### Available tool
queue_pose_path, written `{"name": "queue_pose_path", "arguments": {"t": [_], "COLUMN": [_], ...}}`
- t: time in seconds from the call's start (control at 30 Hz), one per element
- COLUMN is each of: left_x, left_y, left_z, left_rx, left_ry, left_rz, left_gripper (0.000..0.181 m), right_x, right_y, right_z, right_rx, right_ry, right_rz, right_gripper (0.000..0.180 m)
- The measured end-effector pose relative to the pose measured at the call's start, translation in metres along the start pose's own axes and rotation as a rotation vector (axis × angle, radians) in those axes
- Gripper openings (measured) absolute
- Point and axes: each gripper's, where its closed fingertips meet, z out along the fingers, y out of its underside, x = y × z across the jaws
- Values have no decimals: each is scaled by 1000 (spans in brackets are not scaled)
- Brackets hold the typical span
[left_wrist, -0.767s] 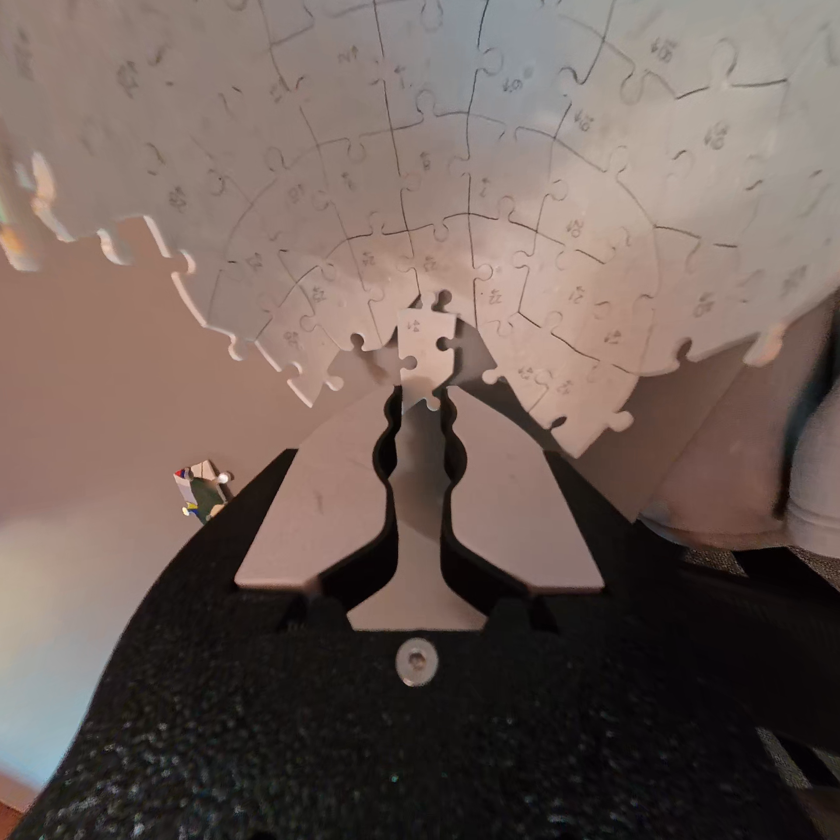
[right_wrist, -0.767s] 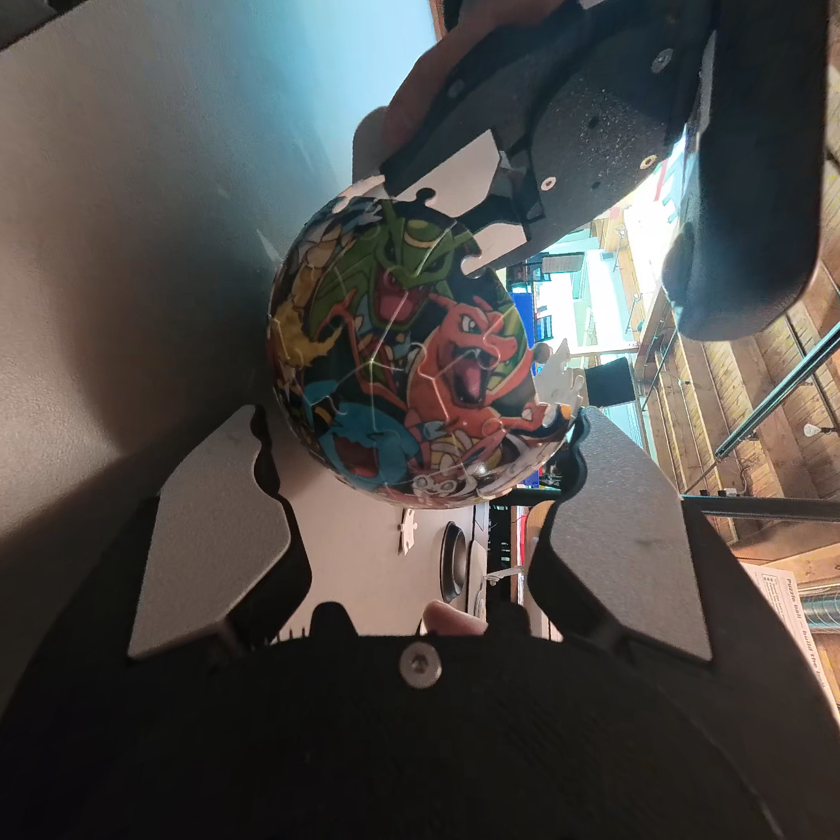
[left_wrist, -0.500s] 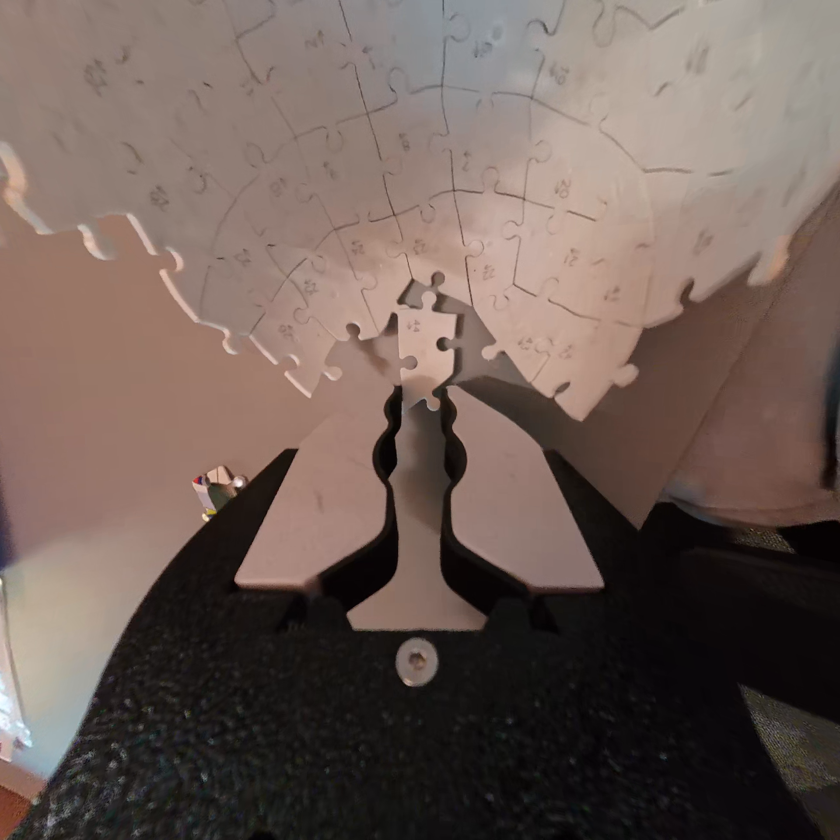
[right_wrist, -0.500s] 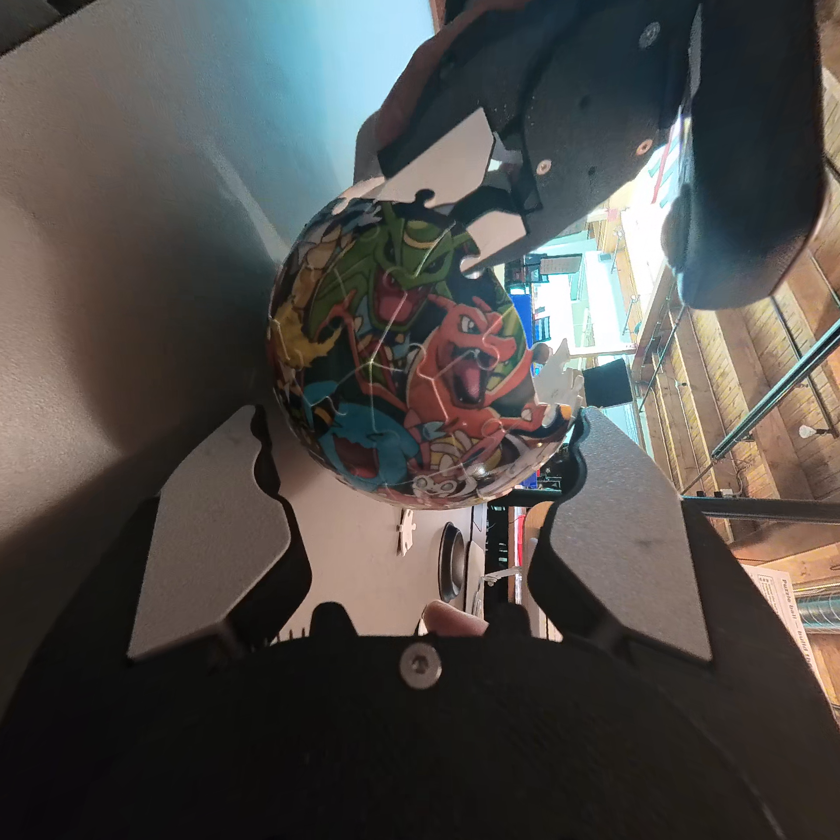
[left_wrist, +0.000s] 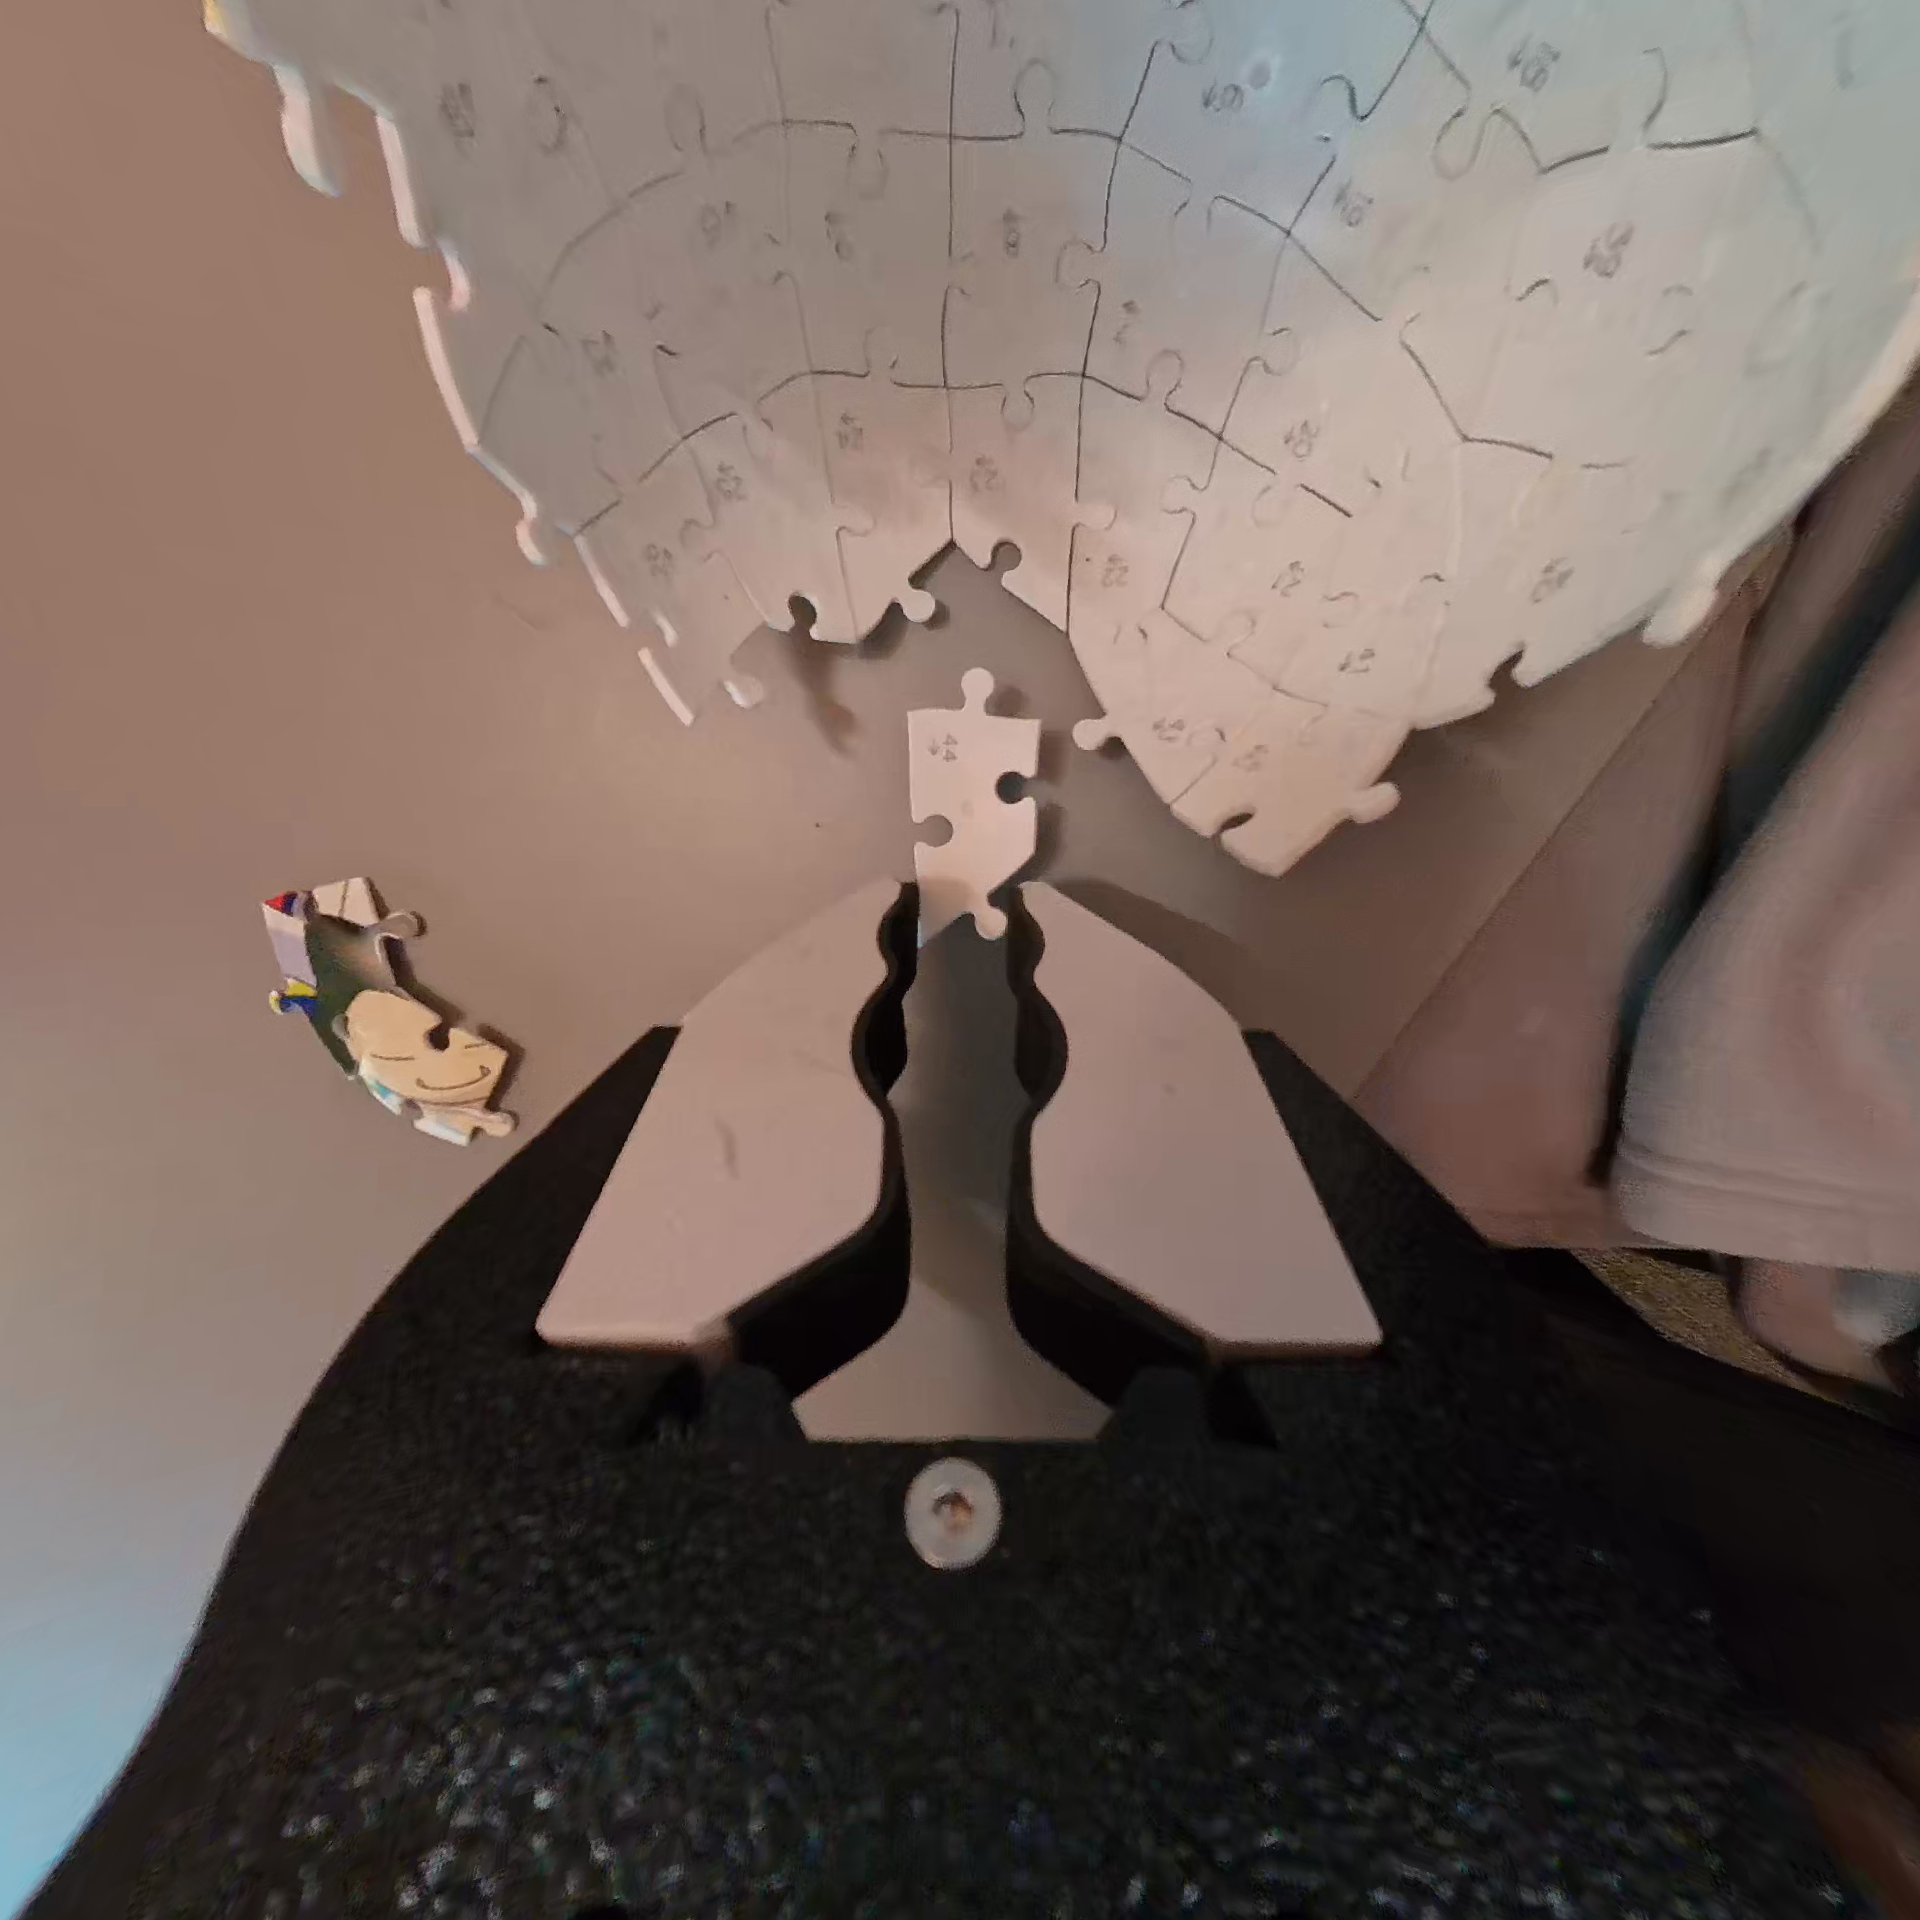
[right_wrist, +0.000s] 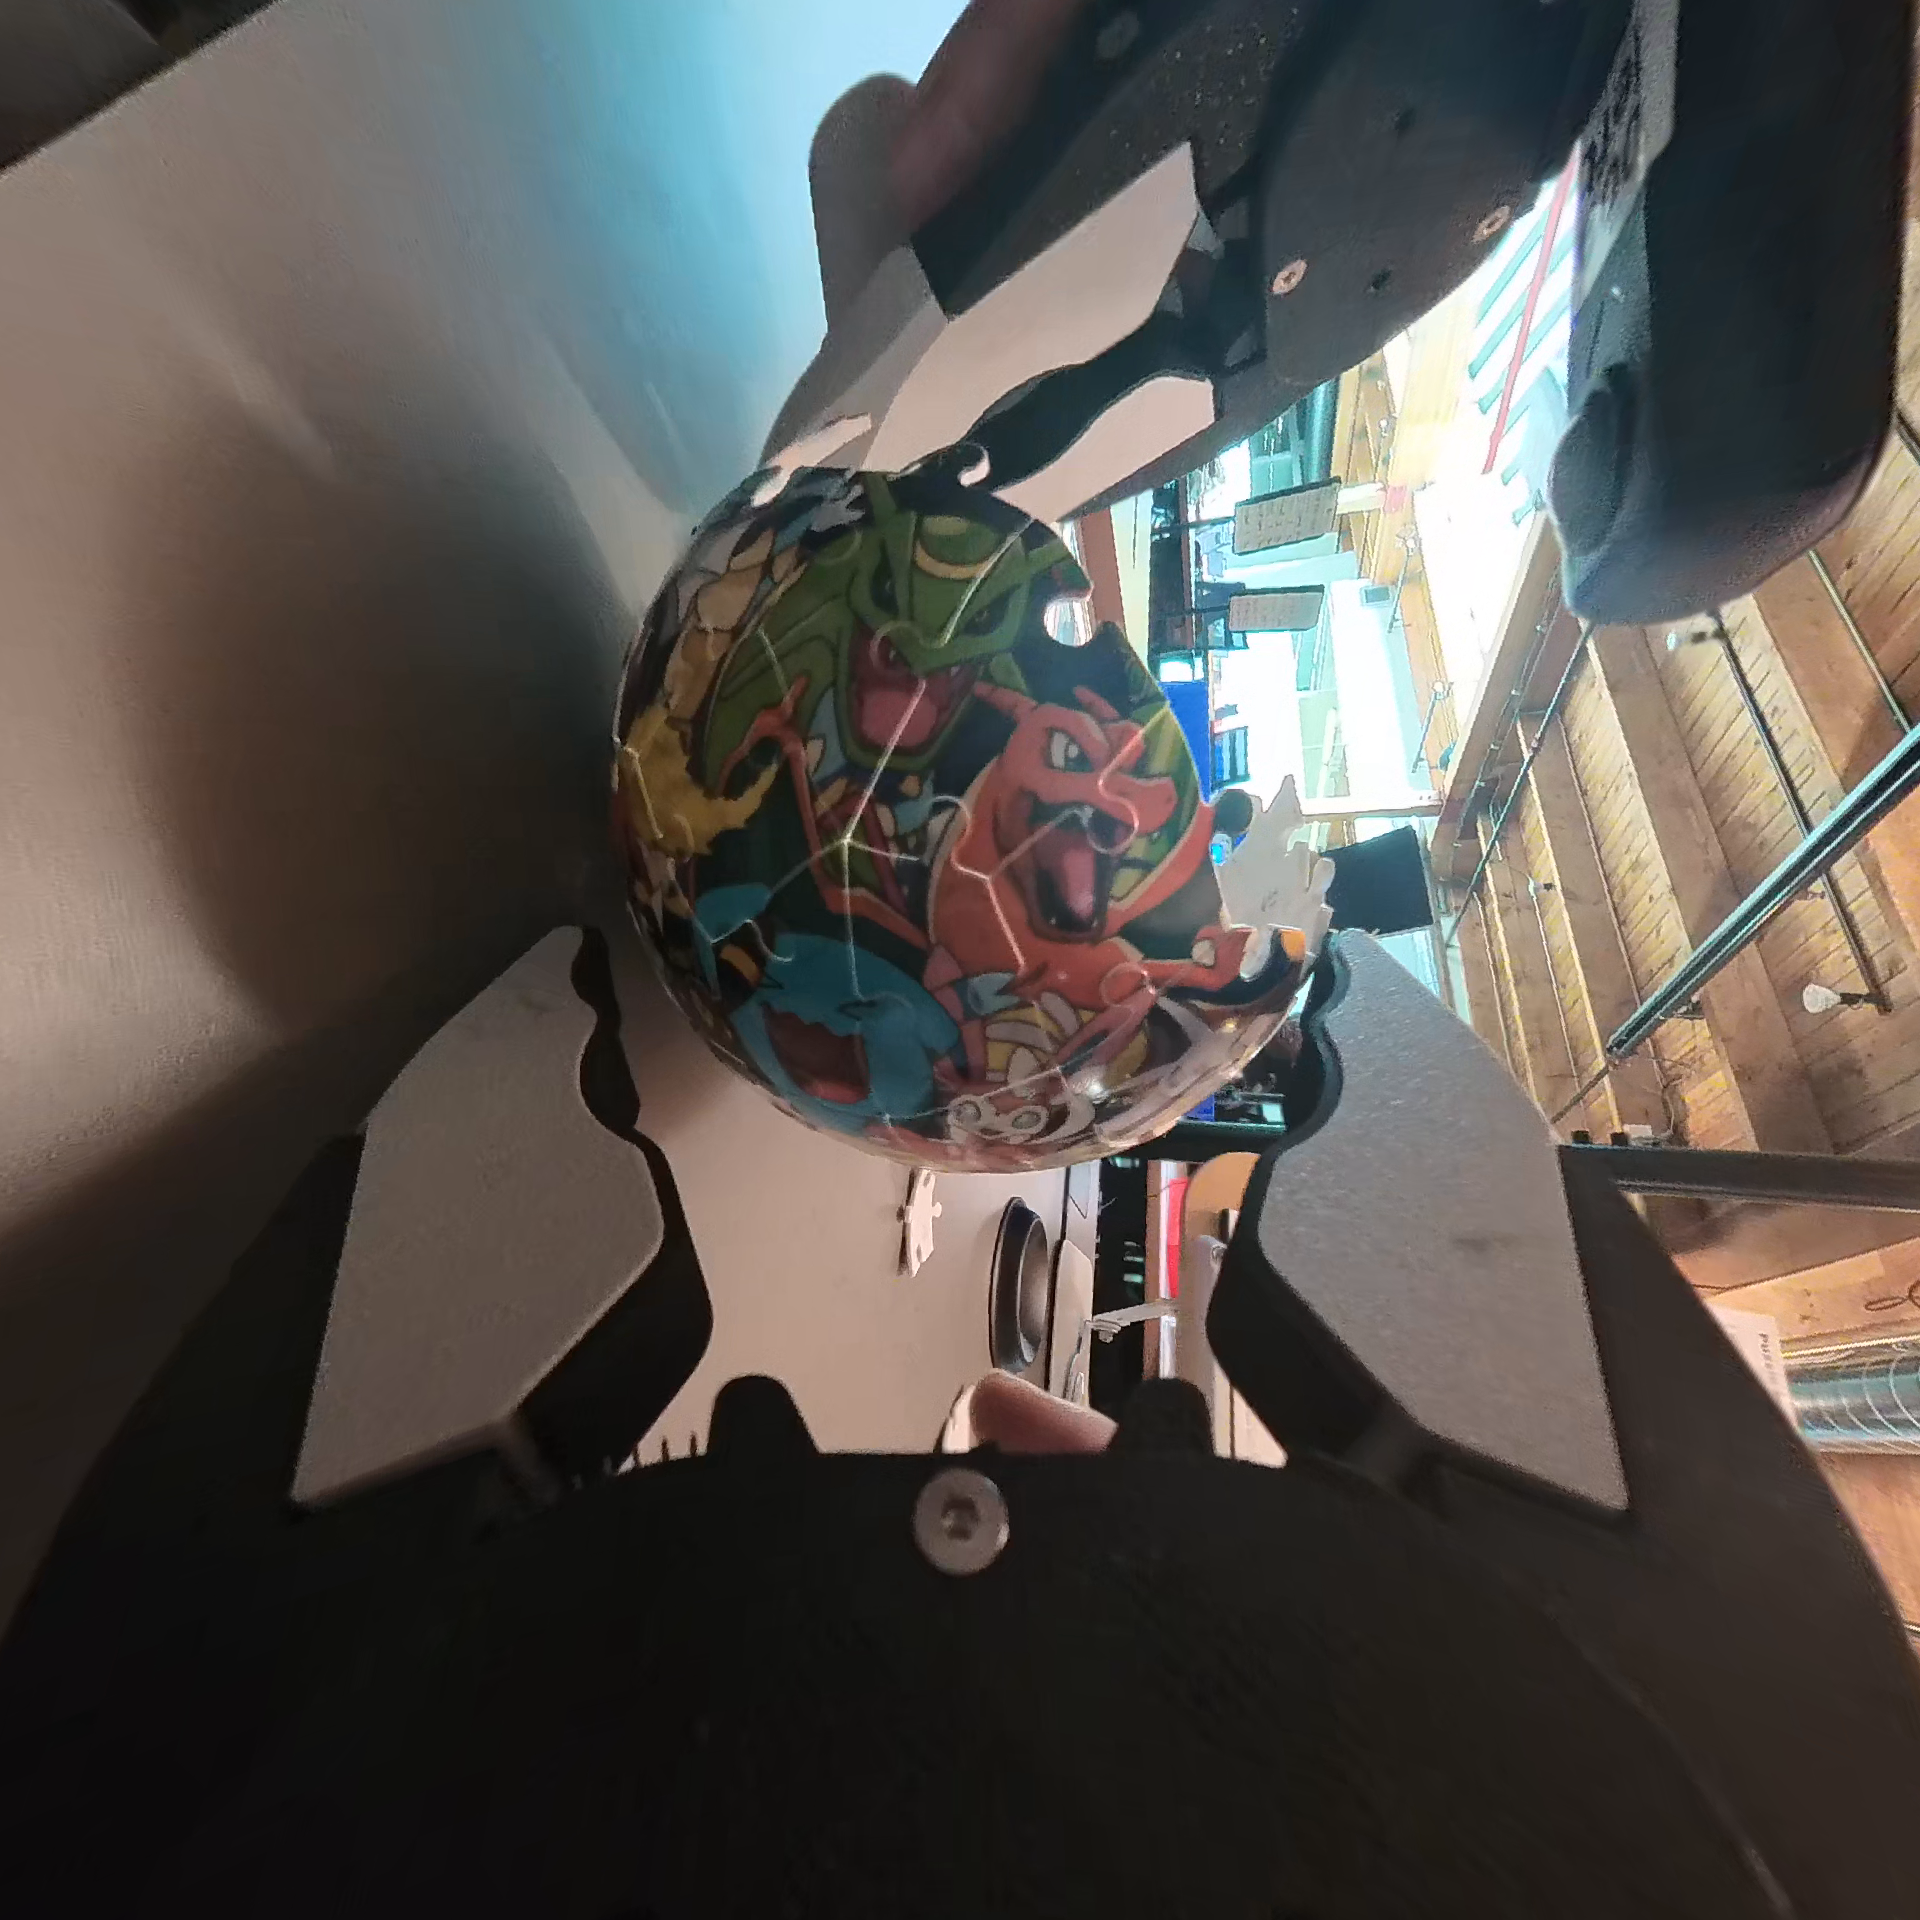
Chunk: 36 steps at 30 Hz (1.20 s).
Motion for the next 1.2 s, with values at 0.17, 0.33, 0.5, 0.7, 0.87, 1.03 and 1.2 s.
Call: {"name": "queue_pose_path", "arguments": {"t": [0.17, 0.33, 0.5, 0.7, 0.87, 1.03, 1.2], "left_x": [8, 17, 20, 19, -10, -2, 15], "left_y": [-5, -4, 0, -3, 1, 1, -5], "left_z": [1, 5, 5, 1, 0, 11, 10], "left_rx": [-5, -18, -40, 40, 114, 133, 154], "left_ry": [34, 64, 42, 86, -22, -13, 11], "left_rz": [-120, -196, -178, -217, -267, -201, -134], "left_gripper": [15, 15, 15, 20, 21, 20, 22], "right_x": [0, -1, -1, -1, -1, -2, -1], "right_y": [-2, -4, -8, -9, -10, -8, -4], "right_z": [0, 0, 0, 0, -1, -1, -2], "right_rx": [-18, -46, -62, -81, -90, -96, -101], "right_ry": [-14, -38, -51, -49, -46, -43, -45], "right_rz": [-45, -100, -145, -174, -187, -191, -179], "right_gripper": [123, 125, 125, 125, 125, 126, 125]}}
